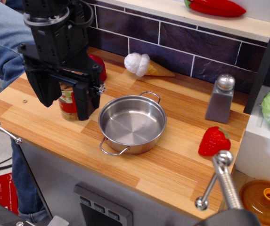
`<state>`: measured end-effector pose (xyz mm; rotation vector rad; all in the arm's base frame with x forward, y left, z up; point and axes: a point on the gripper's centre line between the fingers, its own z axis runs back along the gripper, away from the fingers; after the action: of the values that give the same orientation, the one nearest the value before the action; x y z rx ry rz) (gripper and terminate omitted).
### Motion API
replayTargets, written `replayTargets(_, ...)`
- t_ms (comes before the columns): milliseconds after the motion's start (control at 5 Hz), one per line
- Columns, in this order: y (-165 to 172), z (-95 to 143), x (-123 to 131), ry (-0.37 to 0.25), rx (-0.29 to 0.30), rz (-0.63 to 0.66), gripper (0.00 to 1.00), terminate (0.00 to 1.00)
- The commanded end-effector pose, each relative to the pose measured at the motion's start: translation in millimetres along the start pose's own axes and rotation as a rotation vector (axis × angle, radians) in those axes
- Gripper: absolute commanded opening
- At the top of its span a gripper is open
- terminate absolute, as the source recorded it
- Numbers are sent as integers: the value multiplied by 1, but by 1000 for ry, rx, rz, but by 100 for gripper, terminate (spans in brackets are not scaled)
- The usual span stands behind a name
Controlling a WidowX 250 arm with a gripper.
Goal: Pour almonds in pot
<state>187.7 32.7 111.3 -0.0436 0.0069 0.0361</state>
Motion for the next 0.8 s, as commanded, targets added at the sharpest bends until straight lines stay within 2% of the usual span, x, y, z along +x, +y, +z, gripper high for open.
replayTargets(0,0,0,0,0,0,0,100,0)
replayTargets(200,-3,-3,-7,-15,-84,193,100,0)
replayTargets(400,43,41,25,-115,-162,431,100,0)
replayTargets(600,80,51,26,-152,-203,669,100,0)
